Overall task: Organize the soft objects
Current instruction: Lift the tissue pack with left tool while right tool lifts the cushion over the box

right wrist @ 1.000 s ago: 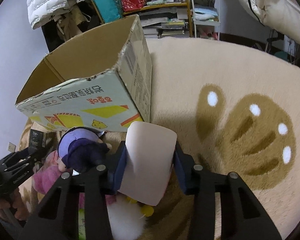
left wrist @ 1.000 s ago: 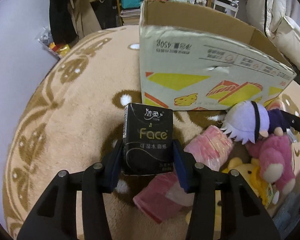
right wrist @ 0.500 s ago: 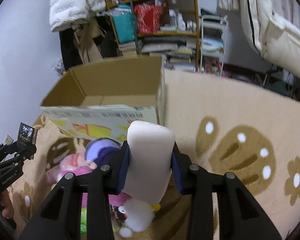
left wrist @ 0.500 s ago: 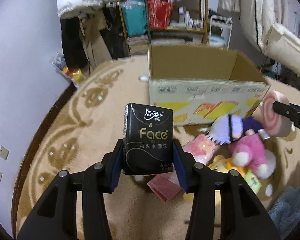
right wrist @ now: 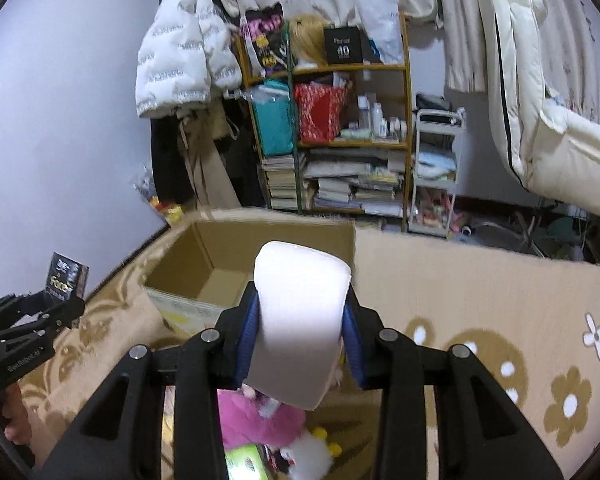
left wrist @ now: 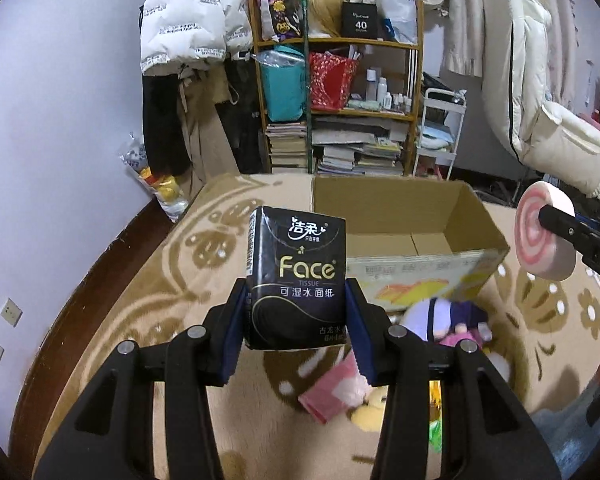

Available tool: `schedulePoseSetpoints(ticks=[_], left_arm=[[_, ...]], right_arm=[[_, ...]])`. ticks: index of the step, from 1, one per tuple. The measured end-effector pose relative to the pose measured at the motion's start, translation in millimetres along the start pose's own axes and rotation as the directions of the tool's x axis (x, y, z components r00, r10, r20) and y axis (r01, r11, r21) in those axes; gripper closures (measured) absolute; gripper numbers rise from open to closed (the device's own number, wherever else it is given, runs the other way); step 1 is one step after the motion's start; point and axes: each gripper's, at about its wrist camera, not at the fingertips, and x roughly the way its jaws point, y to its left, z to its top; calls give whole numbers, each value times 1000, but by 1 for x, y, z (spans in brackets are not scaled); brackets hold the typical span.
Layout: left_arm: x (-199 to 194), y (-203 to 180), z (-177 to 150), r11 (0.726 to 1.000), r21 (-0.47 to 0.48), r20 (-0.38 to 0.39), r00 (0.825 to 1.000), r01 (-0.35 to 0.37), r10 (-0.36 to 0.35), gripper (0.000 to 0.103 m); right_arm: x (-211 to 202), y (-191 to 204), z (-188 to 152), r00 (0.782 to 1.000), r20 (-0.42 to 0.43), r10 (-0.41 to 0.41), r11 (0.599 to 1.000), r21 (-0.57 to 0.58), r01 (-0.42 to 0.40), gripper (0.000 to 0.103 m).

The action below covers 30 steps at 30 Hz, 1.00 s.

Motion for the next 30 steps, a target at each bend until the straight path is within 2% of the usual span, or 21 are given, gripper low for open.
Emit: schedulePoseSetpoints(ticks=[3, 9, 16, 19, 22, 30], left_arm=[[0, -2, 18, 1000, 10, 31, 999, -16, 15, 58], [11, -7, 57, 1000, 8, 76, 997, 1, -2, 58], [42, -27, 79, 999, 28, 71, 997, 30, -32, 58], [60, -37, 82, 997, 56, 51, 997, 53, -56, 58], [77, -47, 80, 995, 83, 18, 998, 60, -62, 58], [110, -61, 73, 994, 64, -56, 995, 90, -87, 56]], right_arm=[[5, 5, 13, 1000, 26, 9, 1000, -5, -9, 63], [24, 6, 29, 999, 40, 23, 999, -24, -22, 63], [44, 1, 37, 998, 36, 44, 999, 2, -44, 63], [58, -5, 44, 995, 34, 90, 993, 68, -92, 62], [72, -7, 45, 995, 28, 94, 992, 86, -96, 61], [93, -2, 32, 996, -22, 89, 996, 30, -88, 57]])
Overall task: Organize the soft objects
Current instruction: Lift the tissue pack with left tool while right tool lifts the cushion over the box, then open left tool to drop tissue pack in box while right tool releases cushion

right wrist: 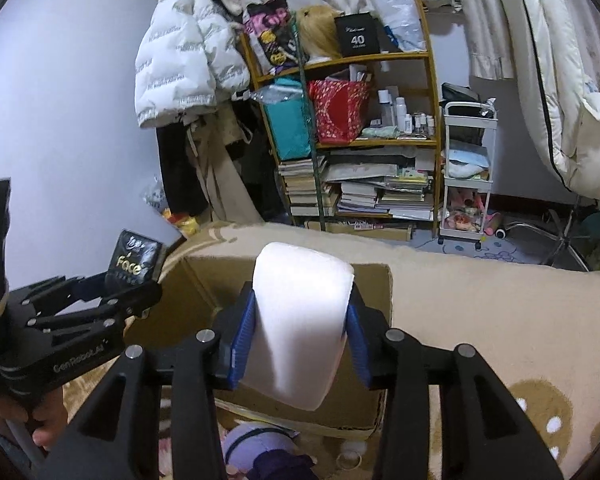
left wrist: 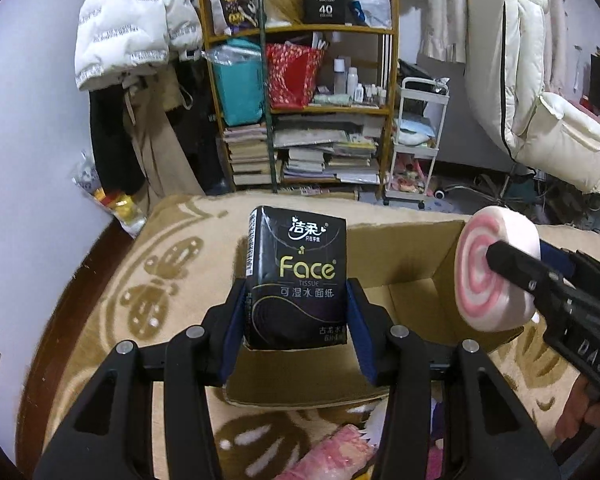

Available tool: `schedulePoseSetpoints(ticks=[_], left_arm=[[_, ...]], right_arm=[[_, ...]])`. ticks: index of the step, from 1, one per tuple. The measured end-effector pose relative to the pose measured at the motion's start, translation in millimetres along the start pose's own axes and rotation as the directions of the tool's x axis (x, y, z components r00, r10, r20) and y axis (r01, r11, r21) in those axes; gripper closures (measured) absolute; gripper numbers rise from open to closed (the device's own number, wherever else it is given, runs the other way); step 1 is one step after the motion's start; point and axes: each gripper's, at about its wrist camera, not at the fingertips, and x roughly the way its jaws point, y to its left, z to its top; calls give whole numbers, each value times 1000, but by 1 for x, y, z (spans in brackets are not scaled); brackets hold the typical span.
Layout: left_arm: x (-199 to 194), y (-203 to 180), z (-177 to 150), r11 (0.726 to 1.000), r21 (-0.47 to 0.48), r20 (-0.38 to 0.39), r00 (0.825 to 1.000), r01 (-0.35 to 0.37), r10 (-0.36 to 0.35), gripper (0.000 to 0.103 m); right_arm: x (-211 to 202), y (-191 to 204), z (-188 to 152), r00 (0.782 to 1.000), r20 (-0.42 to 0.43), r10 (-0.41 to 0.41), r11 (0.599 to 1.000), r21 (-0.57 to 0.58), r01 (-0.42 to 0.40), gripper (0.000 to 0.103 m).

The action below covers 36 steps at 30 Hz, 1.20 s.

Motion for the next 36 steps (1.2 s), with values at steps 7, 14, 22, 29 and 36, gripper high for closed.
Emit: schedulePoseSetpoints(ticks=[7, 14, 22, 29, 36], left_arm=[[10, -6, -9, 1000, 14, -20, 1000, -3, 3, 46], [6, 1, -14, 1000, -9, -33, 999, 2, -2, 29], [-17, 19, -20, 999, -49, -38, 999, -3, 1, 20], [-47, 29, -29, 999, -29, -47, 999, -18, 17, 17], [-75, 35, -48, 999, -22, -67, 997, -26, 24, 9]], right_arm=[[6, -6, -7, 1000, -24, -3, 1000, 11, 3, 52], [0, -6, -6, 1000, -14, 4, 1000, 1, -4, 29], [-29, 0, -7, 999, 20, -40, 999, -7, 40, 0], [-57, 1, -9, 999, 15, -43, 999, 6, 43, 0], [-84, 3, -15, 999, 22, -41, 999, 18, 41, 0]])
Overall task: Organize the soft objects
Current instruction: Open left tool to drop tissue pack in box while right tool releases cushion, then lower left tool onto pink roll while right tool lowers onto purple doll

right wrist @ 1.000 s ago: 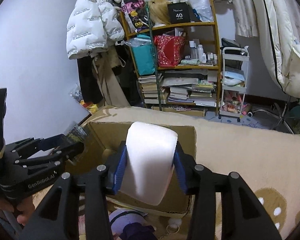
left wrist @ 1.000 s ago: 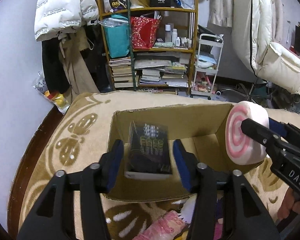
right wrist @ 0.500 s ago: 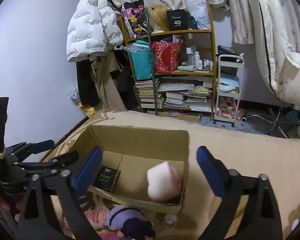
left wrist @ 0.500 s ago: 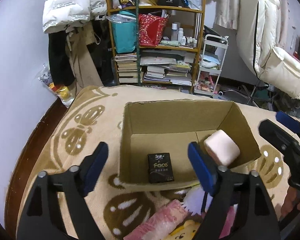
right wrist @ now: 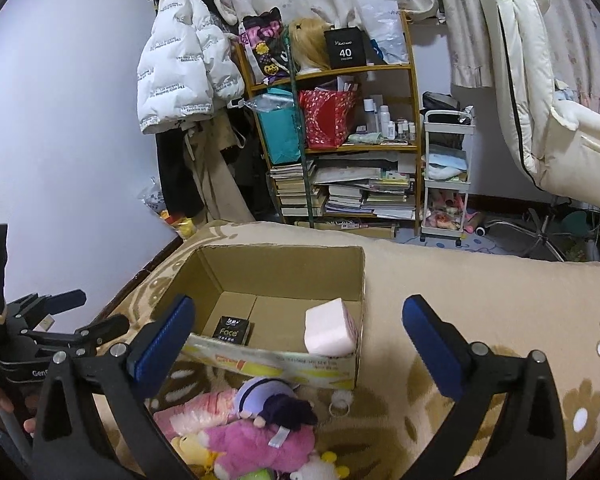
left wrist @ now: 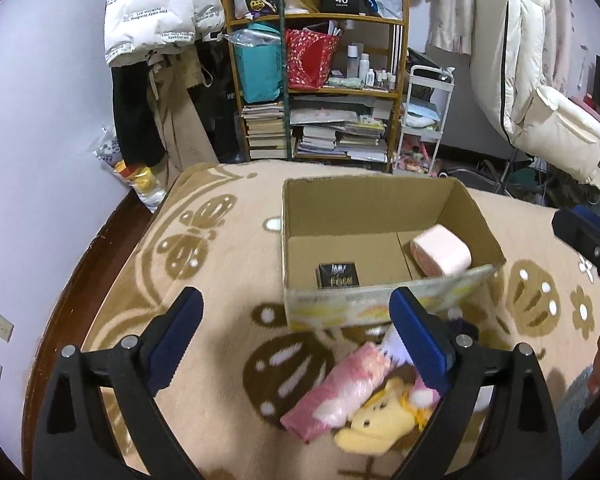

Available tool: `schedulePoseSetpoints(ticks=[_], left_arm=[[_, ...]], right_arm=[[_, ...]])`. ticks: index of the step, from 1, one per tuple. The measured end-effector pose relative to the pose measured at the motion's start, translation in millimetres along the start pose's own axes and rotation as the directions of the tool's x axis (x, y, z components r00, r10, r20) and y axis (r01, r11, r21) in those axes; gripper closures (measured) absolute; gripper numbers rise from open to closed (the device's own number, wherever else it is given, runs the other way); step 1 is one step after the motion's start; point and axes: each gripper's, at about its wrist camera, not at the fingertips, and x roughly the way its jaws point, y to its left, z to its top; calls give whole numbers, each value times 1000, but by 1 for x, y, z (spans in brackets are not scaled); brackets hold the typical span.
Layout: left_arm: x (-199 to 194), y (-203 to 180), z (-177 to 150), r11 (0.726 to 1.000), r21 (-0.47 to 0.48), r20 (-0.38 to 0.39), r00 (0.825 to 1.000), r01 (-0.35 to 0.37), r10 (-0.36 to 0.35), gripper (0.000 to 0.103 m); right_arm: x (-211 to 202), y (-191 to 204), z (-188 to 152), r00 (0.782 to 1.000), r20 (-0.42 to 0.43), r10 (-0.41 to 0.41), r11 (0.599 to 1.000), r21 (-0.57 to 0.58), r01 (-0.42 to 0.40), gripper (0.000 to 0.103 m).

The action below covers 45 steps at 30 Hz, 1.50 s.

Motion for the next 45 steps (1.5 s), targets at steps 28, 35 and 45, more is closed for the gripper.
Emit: schedulePoseSetpoints(ticks=[28, 35, 45], left_arm=[[24, 11, -67, 999, 23, -160, 986, 44, -40, 7], [53, 12, -77, 998, 14, -207, 977, 62, -57, 7], [91, 8, -85, 997, -3, -302, 951, 77, -74, 7]], right_arm=[[9, 41, -49, 996, -93, -10, 989, -151, -4, 0], [41, 41, -64, 980, -193, 36, 987, -150, -66, 0], [82, 34, -79, 953, -300, 38, 988, -130, -80, 0]])
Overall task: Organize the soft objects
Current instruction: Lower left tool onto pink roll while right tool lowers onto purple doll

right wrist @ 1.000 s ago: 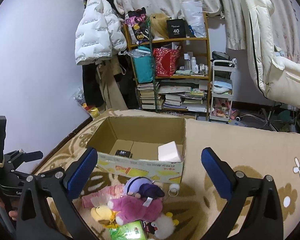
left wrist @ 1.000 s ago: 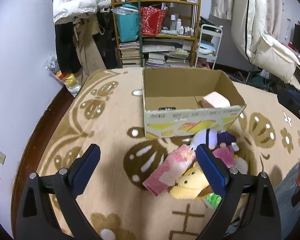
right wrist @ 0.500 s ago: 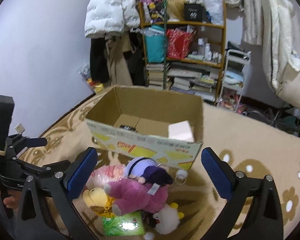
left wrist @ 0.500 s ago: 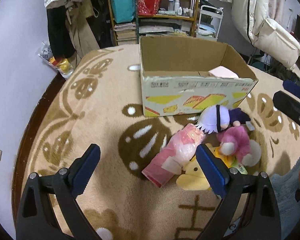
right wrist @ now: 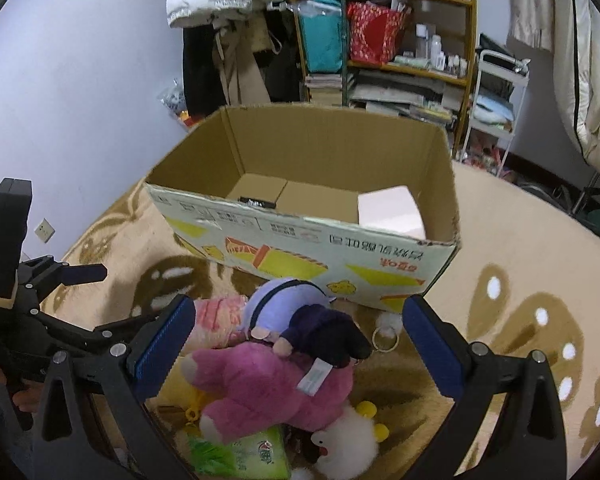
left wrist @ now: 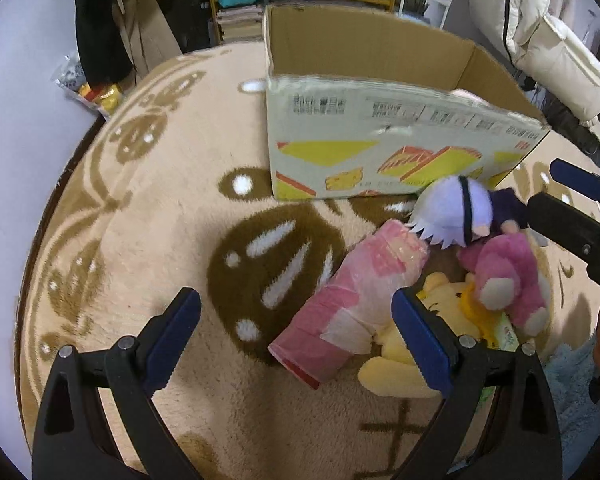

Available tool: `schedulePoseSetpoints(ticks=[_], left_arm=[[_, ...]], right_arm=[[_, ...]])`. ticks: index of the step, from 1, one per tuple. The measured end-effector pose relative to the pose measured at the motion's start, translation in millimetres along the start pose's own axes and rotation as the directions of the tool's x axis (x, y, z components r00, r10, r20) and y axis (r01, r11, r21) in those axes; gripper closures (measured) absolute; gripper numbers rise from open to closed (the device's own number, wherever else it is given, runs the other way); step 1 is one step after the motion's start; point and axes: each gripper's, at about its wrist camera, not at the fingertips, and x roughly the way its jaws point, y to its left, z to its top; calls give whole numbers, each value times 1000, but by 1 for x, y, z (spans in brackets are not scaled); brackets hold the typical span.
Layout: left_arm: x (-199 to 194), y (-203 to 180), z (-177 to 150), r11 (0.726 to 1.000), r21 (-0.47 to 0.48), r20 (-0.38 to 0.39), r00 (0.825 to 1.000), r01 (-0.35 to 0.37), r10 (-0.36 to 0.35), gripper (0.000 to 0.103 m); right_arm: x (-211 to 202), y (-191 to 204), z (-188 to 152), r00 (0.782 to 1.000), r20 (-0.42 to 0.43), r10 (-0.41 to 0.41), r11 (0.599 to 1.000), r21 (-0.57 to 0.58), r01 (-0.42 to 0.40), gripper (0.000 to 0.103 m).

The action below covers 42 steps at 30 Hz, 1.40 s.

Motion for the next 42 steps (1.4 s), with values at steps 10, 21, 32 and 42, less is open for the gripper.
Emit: schedulePoseSetpoints(ticks=[10, 21, 32, 42], left_arm=[[31, -7, -1, 999, 18, -76, 997, 31, -30, 7], [50, -8, 3, 996, -1, -109, 990, 89, -88, 7], [66, -8, 4, 995, -9, -103, 990, 96, -97, 4], [68, -17, -3, 998, 6, -82, 994, 66, -65, 1]], right_arm=[[32, -11, -5, 996, -80, 41, 999, 18, -40, 0], [57, -11, -6, 988, -131, 78, 997, 30, -74, 0], [67, -16, -9, 986, -156, 62, 998, 42, -56, 0], [64, -21, -8, 988, -144, 60, 997, 64, -51, 1]])
